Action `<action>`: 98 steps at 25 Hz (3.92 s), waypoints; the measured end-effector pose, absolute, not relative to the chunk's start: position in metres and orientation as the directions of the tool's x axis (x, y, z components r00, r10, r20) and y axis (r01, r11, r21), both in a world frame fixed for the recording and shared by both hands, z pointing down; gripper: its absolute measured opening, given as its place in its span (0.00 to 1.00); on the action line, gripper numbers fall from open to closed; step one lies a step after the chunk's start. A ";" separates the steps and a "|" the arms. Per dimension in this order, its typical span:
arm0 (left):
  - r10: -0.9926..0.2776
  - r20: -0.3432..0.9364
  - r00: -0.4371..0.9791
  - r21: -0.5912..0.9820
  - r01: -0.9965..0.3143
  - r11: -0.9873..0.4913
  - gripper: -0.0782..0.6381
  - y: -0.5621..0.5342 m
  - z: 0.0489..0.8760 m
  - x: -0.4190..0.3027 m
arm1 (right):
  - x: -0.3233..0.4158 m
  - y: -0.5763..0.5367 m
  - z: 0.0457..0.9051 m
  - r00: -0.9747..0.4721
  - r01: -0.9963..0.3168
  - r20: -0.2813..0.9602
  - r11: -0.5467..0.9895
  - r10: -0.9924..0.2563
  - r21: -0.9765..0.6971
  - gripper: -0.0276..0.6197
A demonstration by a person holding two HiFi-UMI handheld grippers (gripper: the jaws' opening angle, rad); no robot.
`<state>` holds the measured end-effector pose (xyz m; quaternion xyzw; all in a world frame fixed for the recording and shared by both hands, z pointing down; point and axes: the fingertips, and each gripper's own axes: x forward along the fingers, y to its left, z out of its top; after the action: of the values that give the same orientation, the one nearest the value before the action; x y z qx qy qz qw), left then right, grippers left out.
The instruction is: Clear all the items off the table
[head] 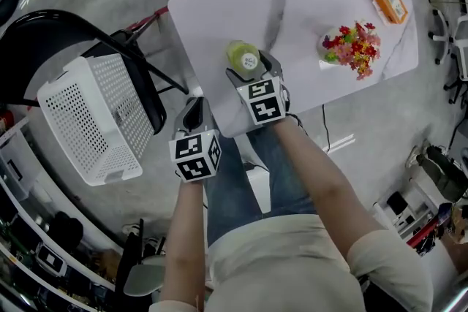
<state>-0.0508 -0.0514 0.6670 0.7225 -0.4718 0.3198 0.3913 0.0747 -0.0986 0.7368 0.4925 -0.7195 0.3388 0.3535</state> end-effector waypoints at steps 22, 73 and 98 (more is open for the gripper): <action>-0.395 0.852 0.342 0.269 -0.935 -0.229 0.12 -0.046 0.702 -0.047 | 0.070 -0.131 0.760 -0.272 -0.959 0.786 0.223 -0.556 -0.174 0.68; -0.431 0.823 0.369 0.264 -0.922 -0.284 0.12 -0.025 0.604 -0.075 | 0.056 -0.099 0.614 -0.190 -0.969 0.717 0.247 -0.671 -0.025 0.46; -0.536 0.759 0.370 0.288 -0.929 -0.233 0.12 -0.024 0.509 -0.130 | 0.004 -0.070 0.486 -0.251 -0.922 0.685 0.384 -0.684 0.045 0.46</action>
<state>-0.1299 -0.0240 0.5091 0.7395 -0.4951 0.2642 0.3718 0.0038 -0.0699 0.4857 0.5226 -0.7684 0.1874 0.3184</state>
